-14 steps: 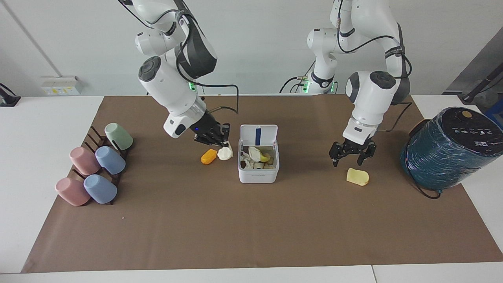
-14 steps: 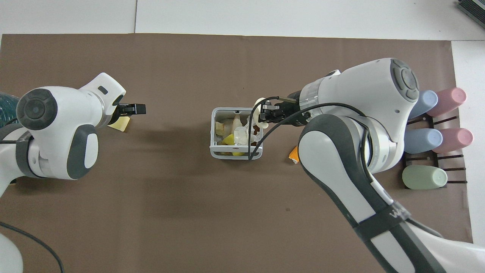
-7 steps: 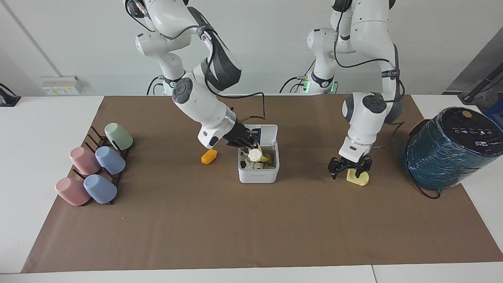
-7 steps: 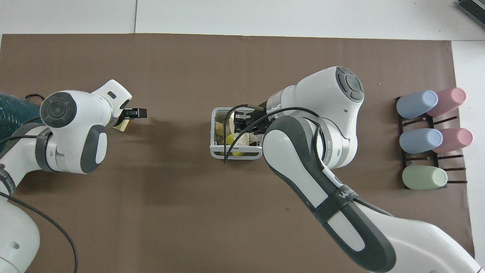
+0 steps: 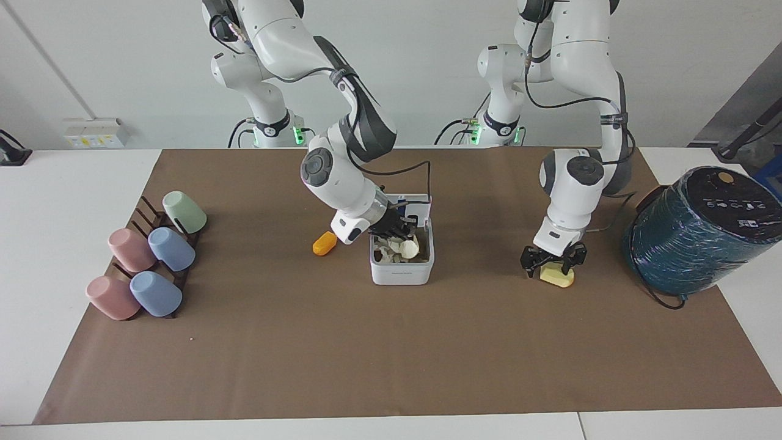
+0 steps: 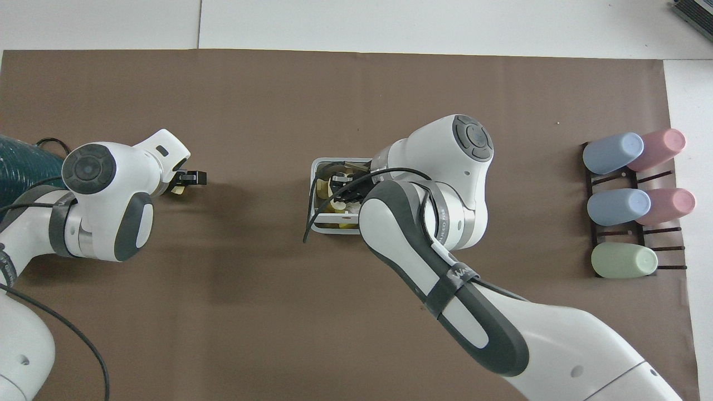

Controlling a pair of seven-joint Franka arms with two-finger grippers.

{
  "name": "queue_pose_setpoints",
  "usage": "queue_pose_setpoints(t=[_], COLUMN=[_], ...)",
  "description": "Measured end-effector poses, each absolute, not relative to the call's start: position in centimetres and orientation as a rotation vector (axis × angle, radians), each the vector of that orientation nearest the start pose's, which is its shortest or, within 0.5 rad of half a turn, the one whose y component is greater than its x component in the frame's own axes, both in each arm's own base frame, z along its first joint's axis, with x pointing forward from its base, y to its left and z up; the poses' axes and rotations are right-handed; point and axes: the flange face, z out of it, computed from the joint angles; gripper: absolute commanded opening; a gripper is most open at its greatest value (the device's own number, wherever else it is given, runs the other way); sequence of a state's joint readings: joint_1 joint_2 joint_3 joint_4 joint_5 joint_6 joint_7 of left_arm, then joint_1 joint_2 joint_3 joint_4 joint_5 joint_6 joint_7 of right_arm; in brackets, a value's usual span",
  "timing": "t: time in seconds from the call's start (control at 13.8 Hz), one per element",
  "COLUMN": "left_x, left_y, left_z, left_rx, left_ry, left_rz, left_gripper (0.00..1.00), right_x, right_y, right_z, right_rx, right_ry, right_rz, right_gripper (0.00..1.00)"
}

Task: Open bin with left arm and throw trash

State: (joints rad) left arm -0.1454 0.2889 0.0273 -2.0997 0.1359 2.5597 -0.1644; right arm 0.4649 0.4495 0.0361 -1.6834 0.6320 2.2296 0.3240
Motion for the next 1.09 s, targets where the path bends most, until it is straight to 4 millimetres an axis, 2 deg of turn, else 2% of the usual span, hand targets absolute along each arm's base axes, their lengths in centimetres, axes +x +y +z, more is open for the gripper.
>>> queue_pose_setpoints(t=[0.14,0.29,0.36,0.51,0.58,0.65,0.94,1.09], left_x=[59.2,59.3,59.3,59.3,59.3,59.3,59.9,60.0], left_y=[-7.1,-6.8,-6.7,-6.9,-7.0,-7.0,-8.4,-10.3], left_z=[30.0,30.4,30.6,31.1,31.3,31.8,35.6,38.5], left_rx=[-3.058,-3.056,-3.056,-3.056,-3.056,-3.056,-3.054,-3.049], left_ry=[0.095,0.089,0.089,0.094,0.096,0.097,0.123,0.162], left_rz=[-0.282,-0.291,-0.297,-0.308,-0.316,-0.328,-0.376,-0.354], left_gripper=[0.00,0.00,0.00,0.00,0.00,0.00,0.00,0.00], right_x=[59.1,59.2,59.3,59.3,59.2,59.1,58.9,58.8], right_y=[34.3,34.5,34.6,34.8,34.9,35.1,35.2,35.1], right_z=[34.7,35.1,35.4,36.4,37.0,37.7,40.4,40.6], right_rx=[-2.604,-2.600,-2.596,-2.588,-2.584,-2.579,-2.560,-2.559], right_ry=[0.263,0.261,0.271,0.281,0.282,0.285,0.285,0.283], right_rz=[0.173,0.166,0.163,0.160,0.156,0.150,0.121,0.118], right_gripper=[0.00,0.00,0.04,0.40,0.67,1.00,1.00,1.00])
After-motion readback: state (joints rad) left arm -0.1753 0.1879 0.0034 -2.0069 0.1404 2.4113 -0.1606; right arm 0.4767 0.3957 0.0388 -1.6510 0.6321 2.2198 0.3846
